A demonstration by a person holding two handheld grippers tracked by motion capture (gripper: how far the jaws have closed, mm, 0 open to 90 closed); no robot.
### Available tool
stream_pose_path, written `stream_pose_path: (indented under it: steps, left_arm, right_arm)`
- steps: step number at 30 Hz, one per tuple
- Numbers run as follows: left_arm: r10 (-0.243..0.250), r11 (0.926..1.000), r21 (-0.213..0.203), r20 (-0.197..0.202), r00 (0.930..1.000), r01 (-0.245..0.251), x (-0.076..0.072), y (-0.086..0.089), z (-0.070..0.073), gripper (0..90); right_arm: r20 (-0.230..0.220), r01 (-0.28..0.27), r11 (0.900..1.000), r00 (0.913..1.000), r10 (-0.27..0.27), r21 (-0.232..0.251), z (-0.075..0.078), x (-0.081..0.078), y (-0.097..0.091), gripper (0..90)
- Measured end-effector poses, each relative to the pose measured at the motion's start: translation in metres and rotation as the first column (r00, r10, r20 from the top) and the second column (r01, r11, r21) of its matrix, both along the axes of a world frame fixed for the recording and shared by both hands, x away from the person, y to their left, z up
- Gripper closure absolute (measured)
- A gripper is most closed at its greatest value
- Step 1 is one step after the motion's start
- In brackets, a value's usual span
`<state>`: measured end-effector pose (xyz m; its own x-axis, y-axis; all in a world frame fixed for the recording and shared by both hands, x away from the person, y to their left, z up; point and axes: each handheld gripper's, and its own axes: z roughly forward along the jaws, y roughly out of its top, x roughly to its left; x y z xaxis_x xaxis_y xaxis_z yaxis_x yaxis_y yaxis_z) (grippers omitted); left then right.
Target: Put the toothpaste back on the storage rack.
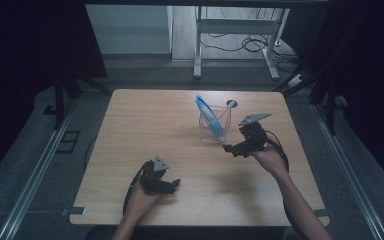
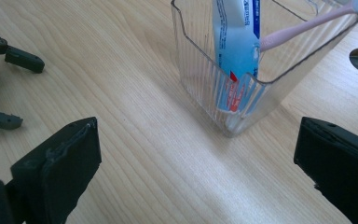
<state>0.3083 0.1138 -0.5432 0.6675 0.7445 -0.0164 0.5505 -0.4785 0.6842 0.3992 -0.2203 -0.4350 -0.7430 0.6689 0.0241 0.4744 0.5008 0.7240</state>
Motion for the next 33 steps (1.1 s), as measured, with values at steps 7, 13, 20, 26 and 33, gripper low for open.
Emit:
stream_pose_path:
  steps: [7,13,20,26,33]
  left_arm:
    - [0.0,1.0,0.001,0.0,1.0,0.0,0.0,0.0,0.0,13.8]
    - [0.0,1.0,0.0,0.001,1.0,0.0,0.0,0.0,0.0,13.9]
    - [0.002,1.0,-0.003,0.001,1.0,-0.002,0.0,0.0,0.0,13.9]
    - [0.005,1.0,-0.007,0.001,1.0,-0.005,0.0,0.0,0.0,13.9]
    - [0.003,1.0,-0.006,0.003,1.0,-0.003,0.0,0.0,0.0,13.9]
  right_arm:
    - [-0.003,0.008,1.0,1.0,-0.008,0.005,-0.005,-0.009,-0.009,0.7]
    - [-0.002,0.016,0.9998,0.9999,-0.016,0.009,-0.009,-0.014,-0.015,0.7]
    - [-0.001,0.027,0.9995,0.9996,-0.027,0.016,-0.014,-0.023,-0.024,0.9]
    - [0.003,0.035,0.9992,0.9994,-0.036,0.016,-0.019,-0.03,-0.03,1.1]
    - [0.004,0.043,0.9989,0.9991,-0.043,0.019,-0.023,-0.038,-0.036,1.2]
